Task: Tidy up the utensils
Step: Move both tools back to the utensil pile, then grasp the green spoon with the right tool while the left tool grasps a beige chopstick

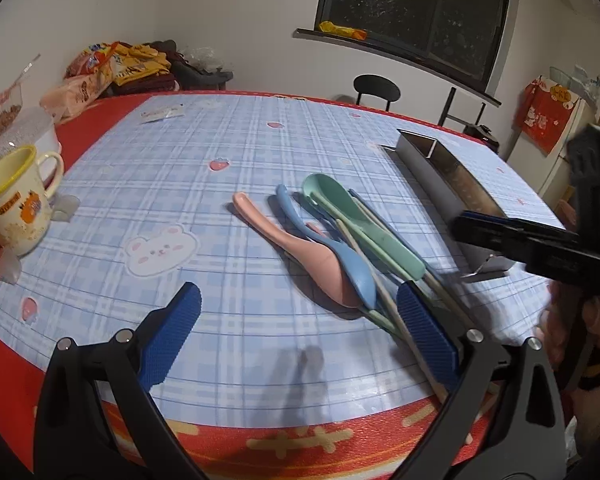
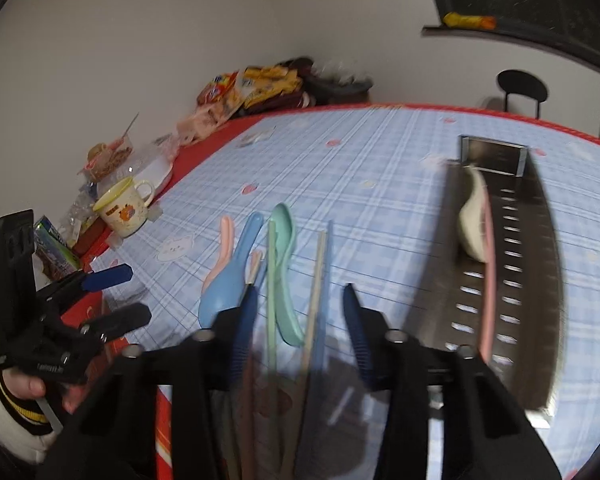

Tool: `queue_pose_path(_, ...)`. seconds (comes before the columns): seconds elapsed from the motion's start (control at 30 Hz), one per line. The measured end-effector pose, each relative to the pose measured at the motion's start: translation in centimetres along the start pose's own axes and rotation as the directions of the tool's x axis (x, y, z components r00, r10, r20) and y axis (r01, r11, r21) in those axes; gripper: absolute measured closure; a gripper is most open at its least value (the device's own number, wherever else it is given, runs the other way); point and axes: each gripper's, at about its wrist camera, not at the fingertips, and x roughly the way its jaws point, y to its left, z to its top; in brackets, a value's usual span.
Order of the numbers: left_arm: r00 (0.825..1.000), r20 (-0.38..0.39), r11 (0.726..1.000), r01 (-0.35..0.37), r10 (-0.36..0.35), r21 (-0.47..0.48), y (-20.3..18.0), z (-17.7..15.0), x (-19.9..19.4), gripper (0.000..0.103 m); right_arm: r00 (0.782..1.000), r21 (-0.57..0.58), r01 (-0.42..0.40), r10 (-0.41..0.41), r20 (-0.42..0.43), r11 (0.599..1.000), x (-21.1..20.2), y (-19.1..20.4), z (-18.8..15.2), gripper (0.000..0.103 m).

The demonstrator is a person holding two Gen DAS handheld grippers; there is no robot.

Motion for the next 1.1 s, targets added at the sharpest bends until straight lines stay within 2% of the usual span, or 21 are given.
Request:
queue_pose_path(0.03,1.0,-0.001,1.0,0.003,-0.003,0.002,-0.1,0.0,0.0,0.01,1.0,-0.01,-0.011,0.011,-0.021,1.0,0.8,0.3,0.4,0.075)
queue_pose_path(0.13,0.999,-0.028,1.0,0.027,-0.026,0.002,-0.5,0.0,0.4,0.039,0.997,-0.039,-0.025,0.022,-0.076,0.999,2.7,1.0,1.0,0.083)
queue_pose_path(0.27,0.992,-0.069,0.994,0.11,-0.11,-0.006,-1.6,-0.4,1.0,0.063,0.99,-0.048,-0.015,0.008,-0.14,0.999,4.8,1.2,1.6,0.085)
queue_pose_path(0.37,0.977,-0.105,0.982,0.187,-0.187,-0.01,-3.0,-0.8,1.8,0.067,0.989,-0.023,-0.019,0.015,-0.147,1.0,5.1,1.0,1.8,0.085)
queue_pose_path(0.47,0.964,-0.156,0.977,0.213,-0.215,-0.029,-4.0,-0.9,3.1,0.077,0.99,-0.015,-0.032,0.029,-0.138,0.999,4.8,1.1,1.5,0.085)
queue_pose_path(0.63,0.96,-0.196,0.98,0.199,-0.199,-0.017,-5.0,-1.0,4.0,0.082,0.99,-0.013,-0.038,0.036,-0.134,0.999,4.3,1.2,0.7,0.085)
queue_pose_path(0.77,0.963,-0.194,0.982,0.182,-0.189,-0.055,-4.8,-1.3,4.1,0.09,0.993,0.002,-0.037,0.037,-0.115,0.999,3.7,0.8,0.4,0.085)
queue_pose_path(1.1,0.974,-0.191,0.993,0.117,-0.12,-0.028,-5.1,-1.1,4.4,0.091,0.995,-0.014,-0.038,0.036,-0.098,0.999,3.0,0.7,0.3,0.085)
